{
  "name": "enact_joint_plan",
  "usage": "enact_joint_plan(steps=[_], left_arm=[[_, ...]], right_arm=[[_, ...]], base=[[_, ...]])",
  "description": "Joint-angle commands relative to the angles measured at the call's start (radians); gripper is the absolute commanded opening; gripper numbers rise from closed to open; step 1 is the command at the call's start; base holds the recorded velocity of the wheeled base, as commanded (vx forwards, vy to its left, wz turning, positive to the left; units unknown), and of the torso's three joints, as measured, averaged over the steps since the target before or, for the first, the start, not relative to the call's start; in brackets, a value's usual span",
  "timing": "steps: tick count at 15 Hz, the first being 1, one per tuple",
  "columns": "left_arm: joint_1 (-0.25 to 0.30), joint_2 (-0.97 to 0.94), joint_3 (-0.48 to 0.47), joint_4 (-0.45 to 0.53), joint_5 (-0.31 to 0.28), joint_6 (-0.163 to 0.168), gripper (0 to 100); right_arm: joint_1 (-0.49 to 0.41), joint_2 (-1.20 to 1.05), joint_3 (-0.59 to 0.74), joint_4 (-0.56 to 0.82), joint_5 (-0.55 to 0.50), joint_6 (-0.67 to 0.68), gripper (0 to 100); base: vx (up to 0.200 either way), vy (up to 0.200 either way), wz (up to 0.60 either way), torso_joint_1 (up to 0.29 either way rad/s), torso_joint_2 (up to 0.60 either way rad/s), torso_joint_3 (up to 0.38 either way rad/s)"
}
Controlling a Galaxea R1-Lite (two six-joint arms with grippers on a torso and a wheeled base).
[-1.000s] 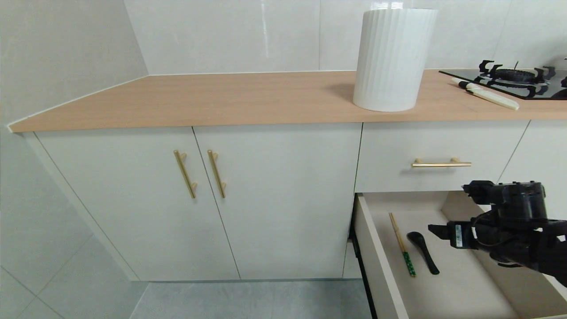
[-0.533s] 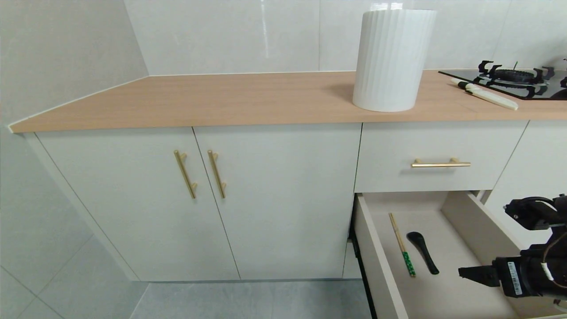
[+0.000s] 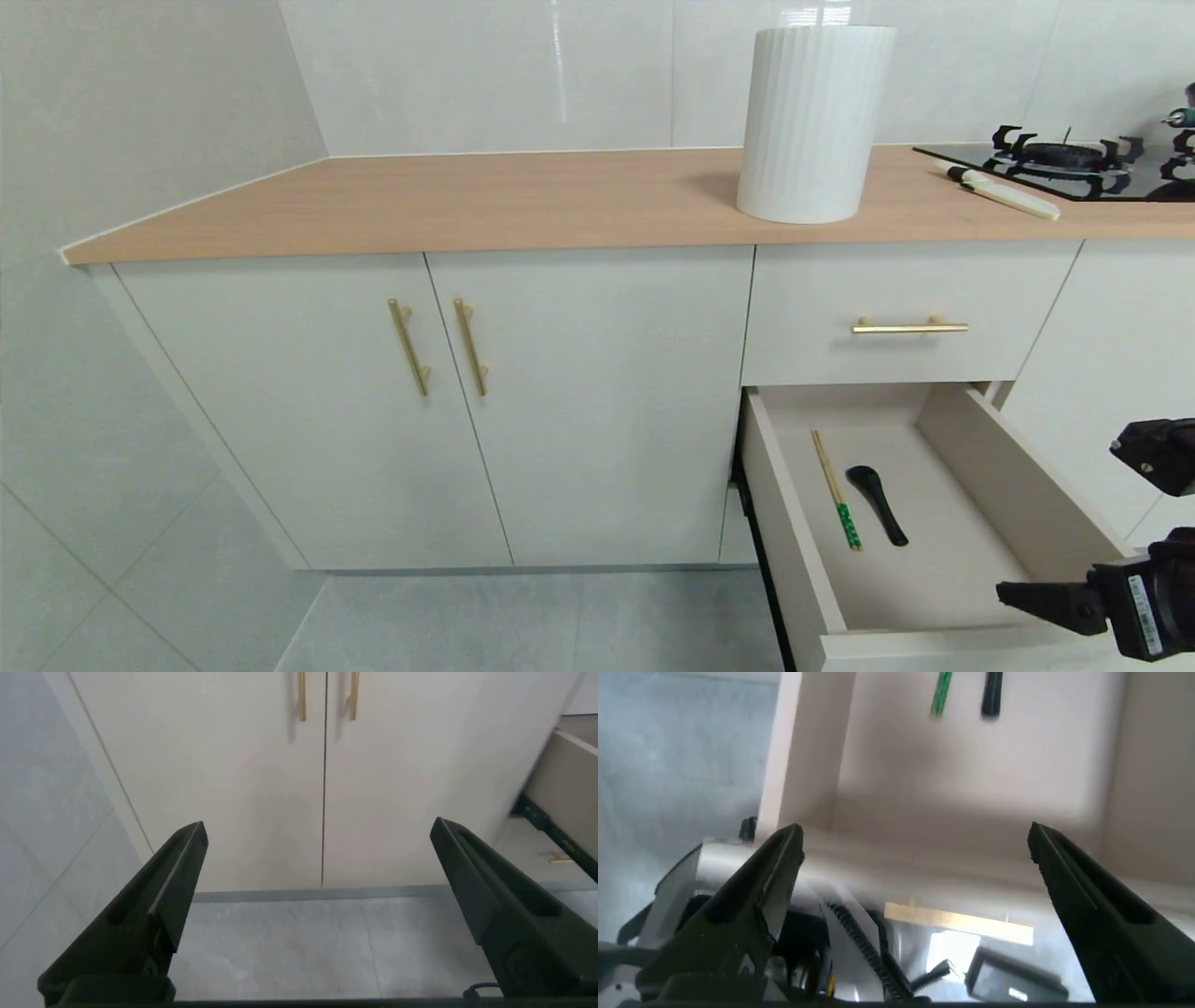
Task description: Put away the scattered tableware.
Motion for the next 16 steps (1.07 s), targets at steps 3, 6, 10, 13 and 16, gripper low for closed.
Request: enact_joint_plan(steps=[3,6,10,13,16], left_arm=[[0.0,0.0,0.0,0.0,0.002,0.001,100],[0.0,0.0,0.0,0.0,0.002,-0.001,100],[0.0,0.0,0.0,0.0,0.002,-0.001,100],[0.0,0.0,0.0,0.0,0.002,-0.001,100],[0.0,0.0,0.0,0.0,0.002,-0.001,100]], right_arm=[[0.0,0.05,-0.04,0.154,0.0,-0.025,100],[0.001,0.151,-0.039,0.197,0.0,-0.027,100],[0.001,0.358,-0.034,0.218,0.002,-0.041,100],[-0.01,0.417,-0.005,0.087,0.0,-0.035,100],[-0.016,0.42,0.04,-0.053,-0.002,-0.036,100]], base=[[0.0,0.0,0.0,0.0,0.0,0.0],[0.0,0.0,0.0,0.0,0.0,0.0],[0.0,0.0,0.0,0.0,0.0,0.0],[0.0,0.0,0.0,0.0,0.0,0.0],[0.0,0.0,0.0,0.0,0.0,0.0]])
